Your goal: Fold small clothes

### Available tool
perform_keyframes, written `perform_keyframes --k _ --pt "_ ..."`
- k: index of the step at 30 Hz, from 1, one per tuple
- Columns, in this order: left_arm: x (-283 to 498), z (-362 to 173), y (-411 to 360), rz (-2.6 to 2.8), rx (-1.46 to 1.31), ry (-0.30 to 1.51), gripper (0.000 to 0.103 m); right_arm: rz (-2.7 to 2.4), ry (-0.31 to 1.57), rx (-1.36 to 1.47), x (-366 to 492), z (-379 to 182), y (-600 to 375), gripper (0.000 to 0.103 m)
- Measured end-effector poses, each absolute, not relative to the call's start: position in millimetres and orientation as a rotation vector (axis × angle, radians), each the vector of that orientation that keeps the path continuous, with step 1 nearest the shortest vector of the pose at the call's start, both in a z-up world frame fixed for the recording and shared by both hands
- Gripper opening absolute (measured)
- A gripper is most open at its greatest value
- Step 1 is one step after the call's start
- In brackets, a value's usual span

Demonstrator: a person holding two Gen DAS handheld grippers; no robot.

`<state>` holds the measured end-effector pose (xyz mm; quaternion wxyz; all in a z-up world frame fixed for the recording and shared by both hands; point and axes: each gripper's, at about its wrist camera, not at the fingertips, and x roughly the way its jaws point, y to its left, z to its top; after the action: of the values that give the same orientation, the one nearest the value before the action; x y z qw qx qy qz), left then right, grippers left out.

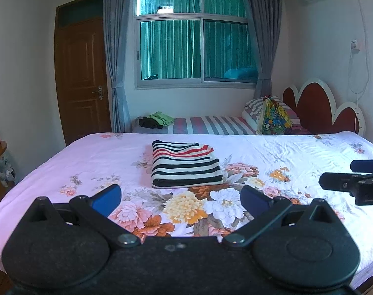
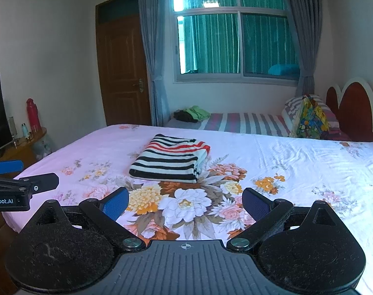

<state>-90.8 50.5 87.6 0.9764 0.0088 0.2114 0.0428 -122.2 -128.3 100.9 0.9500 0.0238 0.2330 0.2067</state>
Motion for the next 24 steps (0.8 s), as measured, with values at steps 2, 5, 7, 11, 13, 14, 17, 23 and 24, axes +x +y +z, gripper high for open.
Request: perform_keyframes --k 2,5,7,11,13,14,17,23,24 --pt "-90.9 87.8 50.1 0.085 0.02 0.427 0.102 0.419 0.474 0.049 -121.5 101.5 -129.1 0.098" --pt "-92.5 87.4 50.6 0.083 0.022 0.428 0.102 0.42 0.474 0.049 -121.3 101.6 -129.2 0.098" --pt "-92.7 87.6 50.8 0.083 0.024 0.427 0.102 0.42 0.477 0.048 -121.4 101.7 -129.2 0.098" --pt "-92.5 88.0 50.2 0.083 0.026 0.426 0.102 0.419 0.477 0.048 -121.2 101.9 -129.3 0.098" --pt "-91.8 88.4 50.3 0.079 0.026 0.425 0.102 0.418 0.476 0.048 -121.4 101.9 -129.8 0.098" --pt "-91.9 88.5 50.3 0.08 0.026 0.424 0.102 0.418 0.478 0.048 -121.3 101.8 -130.0 0.098" --pt "-90.6 88.5 51.5 0.077 0.024 0.425 0.102 0.416 0.481 0.047 -121.2 101.8 -130.7 0.098" --pt "-88.7 89.7 51.6 0.071 0.033 0.423 0.102 0.418 0.484 0.045 -120.5 101.9 -131.1 0.098" --pt "-88.7 89.9 52.0 0.071 0.031 0.421 0.102 0.42 0.483 0.045 -120.6 101.9 -131.4 0.098"
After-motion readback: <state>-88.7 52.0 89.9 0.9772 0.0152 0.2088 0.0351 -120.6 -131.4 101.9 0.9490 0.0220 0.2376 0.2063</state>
